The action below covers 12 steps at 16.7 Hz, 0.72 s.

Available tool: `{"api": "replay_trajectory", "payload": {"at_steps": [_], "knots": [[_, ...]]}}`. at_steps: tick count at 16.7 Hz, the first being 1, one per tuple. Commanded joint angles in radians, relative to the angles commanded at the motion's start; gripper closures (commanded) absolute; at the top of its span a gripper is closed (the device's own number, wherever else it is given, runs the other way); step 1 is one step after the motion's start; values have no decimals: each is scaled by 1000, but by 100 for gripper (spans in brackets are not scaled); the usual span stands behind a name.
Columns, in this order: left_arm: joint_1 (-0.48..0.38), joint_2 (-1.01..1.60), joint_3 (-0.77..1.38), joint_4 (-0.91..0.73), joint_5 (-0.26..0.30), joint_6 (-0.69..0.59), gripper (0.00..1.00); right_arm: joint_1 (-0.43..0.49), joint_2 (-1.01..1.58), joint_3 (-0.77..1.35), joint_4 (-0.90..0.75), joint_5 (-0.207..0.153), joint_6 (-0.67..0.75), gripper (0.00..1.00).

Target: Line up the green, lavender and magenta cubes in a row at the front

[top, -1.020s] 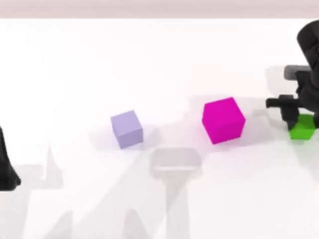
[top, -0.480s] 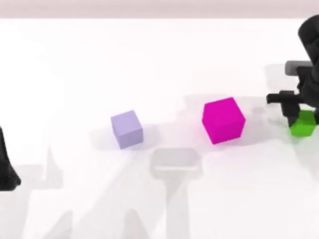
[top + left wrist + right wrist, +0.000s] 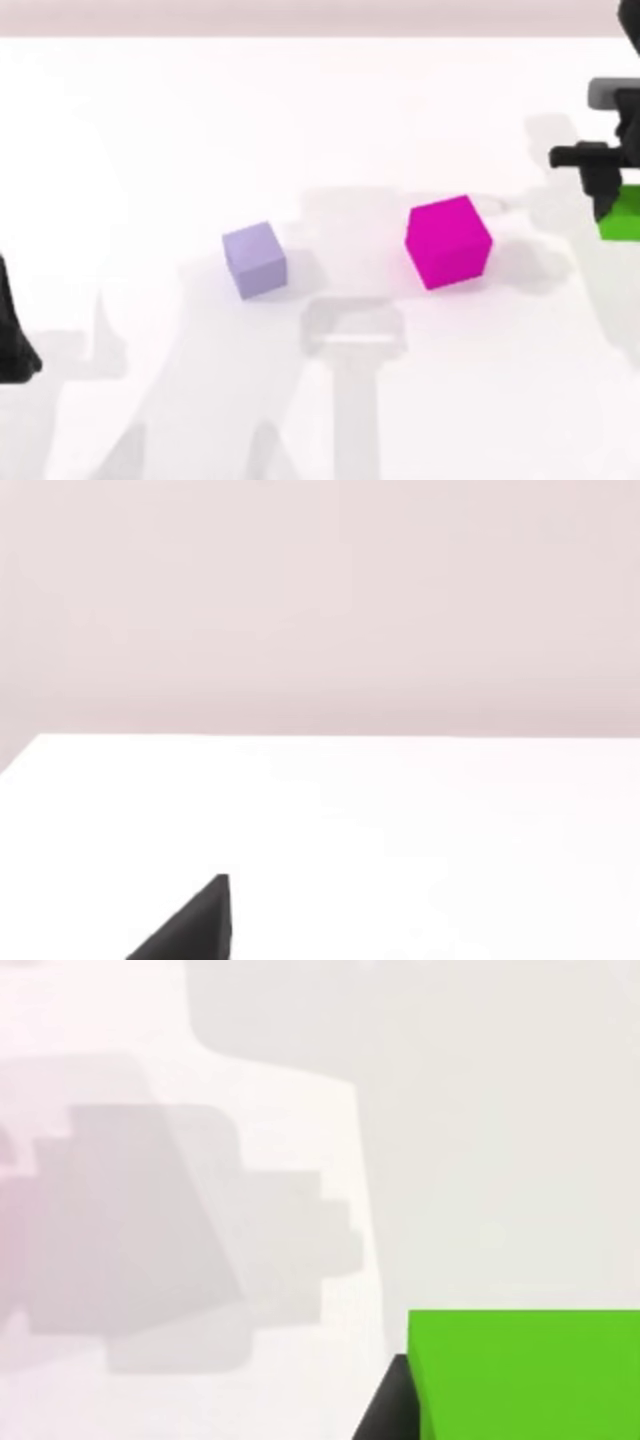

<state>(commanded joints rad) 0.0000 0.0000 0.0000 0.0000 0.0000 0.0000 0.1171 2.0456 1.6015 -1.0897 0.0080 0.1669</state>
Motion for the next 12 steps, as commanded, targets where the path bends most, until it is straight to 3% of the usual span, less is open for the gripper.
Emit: {"api": "replay_trajectory", "payload": {"at_steps": [5,12], "knots": [[0,0,0,0,0,0,0,32,-13,-21,2,0,37,100],[0,0,0,0,0,0,0,363,-179,-201,8,7,345,100]]}}
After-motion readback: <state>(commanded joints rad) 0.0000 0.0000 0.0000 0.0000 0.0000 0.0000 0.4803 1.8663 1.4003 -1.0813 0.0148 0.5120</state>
